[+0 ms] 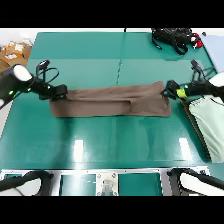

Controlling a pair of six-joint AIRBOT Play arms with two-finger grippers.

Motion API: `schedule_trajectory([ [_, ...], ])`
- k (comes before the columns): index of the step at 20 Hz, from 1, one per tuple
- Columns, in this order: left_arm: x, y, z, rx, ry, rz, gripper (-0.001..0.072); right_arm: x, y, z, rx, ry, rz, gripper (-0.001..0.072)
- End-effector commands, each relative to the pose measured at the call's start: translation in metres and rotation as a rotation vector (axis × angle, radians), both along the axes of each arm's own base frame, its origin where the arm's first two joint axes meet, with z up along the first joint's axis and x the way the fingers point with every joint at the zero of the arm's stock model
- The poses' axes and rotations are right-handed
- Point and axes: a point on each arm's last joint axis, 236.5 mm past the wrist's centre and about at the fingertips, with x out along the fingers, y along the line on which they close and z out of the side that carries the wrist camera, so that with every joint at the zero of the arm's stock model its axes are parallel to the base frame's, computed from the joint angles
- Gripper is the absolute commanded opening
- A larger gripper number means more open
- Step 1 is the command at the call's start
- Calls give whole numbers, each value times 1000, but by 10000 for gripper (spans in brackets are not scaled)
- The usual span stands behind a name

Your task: Fold the shirts.

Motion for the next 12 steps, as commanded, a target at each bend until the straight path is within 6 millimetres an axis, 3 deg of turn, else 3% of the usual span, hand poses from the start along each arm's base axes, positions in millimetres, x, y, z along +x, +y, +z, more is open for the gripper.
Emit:
schedule_trajectory([
  [1, 55, 0, -31, 3, -8, 14, 25, 69, 8, -32, 1, -3, 21, 21],
  [4, 85, -2, -57, -10, -15, 41, 26, 112, 10, -70, 16, 24, 22, 21],
  [5, 92, -2, -61, -11, -29, 52, 93, 128, 10, -76, 23, 6, 16, 21],
  [6, 101, 1, -59, -8, -64, 69, 450, 142, 9, -78, 28, -16, 2, 26],
  [7, 110, 4, -55, -2, -100, 82, 720, 151, 5, -77, 25, -32, -4, 119],
  [9, 120, 18, -40, 0, -127, 100, 699, 157, -13, -67, 9, -50, -15, 409],
  [11, 122, 35, -22, -8, -112, 111, 699, 141, -36, -63, 2, 4, 25, 511],
  [12, 119, 43, -14, -14, -89, 115, 699, 129, -47, -63, 10, 38, 53, 515],
])
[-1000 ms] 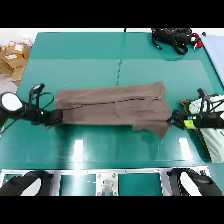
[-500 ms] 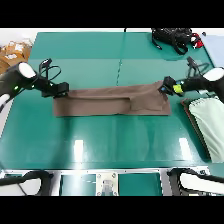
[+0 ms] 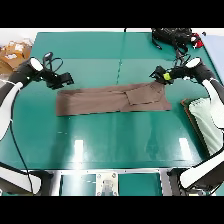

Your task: Fold the shirts.

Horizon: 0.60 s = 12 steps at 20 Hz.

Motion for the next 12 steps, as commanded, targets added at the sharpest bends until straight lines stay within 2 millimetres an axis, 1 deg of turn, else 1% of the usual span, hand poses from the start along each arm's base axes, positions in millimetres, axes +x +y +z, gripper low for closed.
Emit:
schedule_trajectory([
  [1, -2, 25, 23, -17, 45, 14, 699, -27, -32, -2, 8, 89, 85, 530],
  [2, -9, 29, 28, -22, 77, 4, 699, -41, -42, -4, 19, 125, 117, 615],
  [3, -16, 31, 31, -28, 104, -4, 699, -55, -52, -5, 31, 155, 148, 615],
  [4, -22, 30, 34, -33, 129, -19, 699, -65, -60, -5, 41, 171, 169, 615],
  [6, -30, 23, 36, -55, 162, -39, 699, -73, -75, -7, 44, 169, 189, 616],
  [7, -30, 18, 39, -82, 163, -41, 698, -75, -81, -10, 44, 168, 196, 677],
  [8, -29, 13, 41, -106, 158, -41, 698, -77, -83, -14, 52, 172, 208, 704],
  [9, -29, 10, 43, -120, 155, -41, 697, -79, -78, -19, 84, 173, 232, 704],
  [10, -29, 7, 44, -133, 155, -42, 616, -80, -68, -22, 132, 174, 253, 704],
  [11, -29, 4, 46, -148, 154, -44, 234, -80, -56, -25, 199, 170, 278, 704],
  [12, -29, 1, 48, -161, 151, -52, 32, -78, -44, -27, 260, 161, 295, 704],
])
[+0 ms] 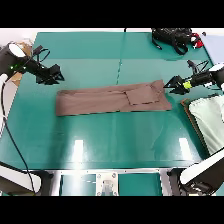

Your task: Fold the shirts.

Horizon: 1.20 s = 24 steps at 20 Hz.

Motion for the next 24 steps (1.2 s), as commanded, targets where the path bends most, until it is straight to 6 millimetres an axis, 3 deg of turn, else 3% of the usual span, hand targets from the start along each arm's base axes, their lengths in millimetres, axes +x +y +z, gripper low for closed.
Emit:
schedule_trajectory([
  [1, -3, -11, 7, -58, 8, -13, 25, -3, 29, -8, 189, 0, 62, 704],
  [6, -6, -22, 13, -112, 19, -21, 25, -5, 49, -32, 236, 43, 86, 704],
  [10, -4, -56, 25, -183, -29, -92, 24, -6, 65, -33, 229, 44, 130, 685],
  [11, -3, -69, 26, -178, -50, -124, 24, -7, 68, -35, 221, 52, 140, 555],
  [12, -2, -87, 27, -170, -79, -164, 24, -9, 72, -36, 214, 58, 152, 208],
  [14, 1, -125, 30, -160, -146, -227, 24, -8, 79, -35, 211, 54, 168, 23],
  [15, 3, -144, 33, -155, -185, -257, 24, -6, 81, -31, 208, 49, 169, 21],
  [17, 3, -177, 35, -151, -236, -290, 24, -3, 82, -11, 197, 20, 181, 20],
  [20, -2, -226, 27, -143, -285, -344, 24, -6, 80, 39, 118, -44, 204, 20],
  [22, -15, -265, -1, -147, -260, -393, 24, -17, 86, 82, 79, -83, 231, 20],
  [24, -35, -305, -41, -157, -204, -443, 24, -32, 101, 133, 53, -155, 270, 20],
])
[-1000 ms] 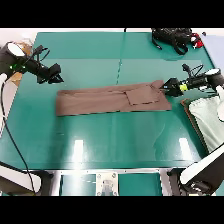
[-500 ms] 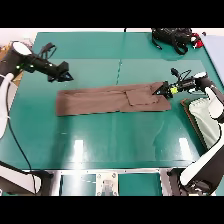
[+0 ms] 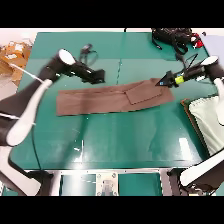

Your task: Fold the shirts.

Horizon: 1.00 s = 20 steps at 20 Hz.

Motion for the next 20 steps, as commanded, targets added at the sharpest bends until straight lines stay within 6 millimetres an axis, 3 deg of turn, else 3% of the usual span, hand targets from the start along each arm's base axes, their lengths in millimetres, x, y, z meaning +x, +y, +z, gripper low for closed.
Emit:
schedule_trajectory([
  [1, -30, -69, -57, -3, 48, -73, 24, -26, 19, 76, -48, -99, 41, 20],
  [3, -51, -102, -84, -58, 135, -77, 24, -40, 32, 112, -60, -154, 52, 20],
  [6, -61, -133, -87, -143, 145, -80, 24, -55, 51, 138, -69, -210, 94, 21],
  [10, -75, -128, -87, -146, 213, -123, 25, -59, 64, 136, -76, -208, 127, 20],
  [12, -75, -106, -70, -156, 278, -182, 24, -60, 71, 136, -72, -199, 131, 21],
  [14, -70, -71, -41, -143, 316, -264, 23, -59, 82, 137, -67, -207, 133, 21],
  [17, -51, 19, -6, 59, 348, -290, 23, -58, 116, 142, -38, -208, 136, 20],
  [20, -35, 110, 21, 259, 332, -195, 23, -57, 175, 149, 0, -248, 140, 21],
])
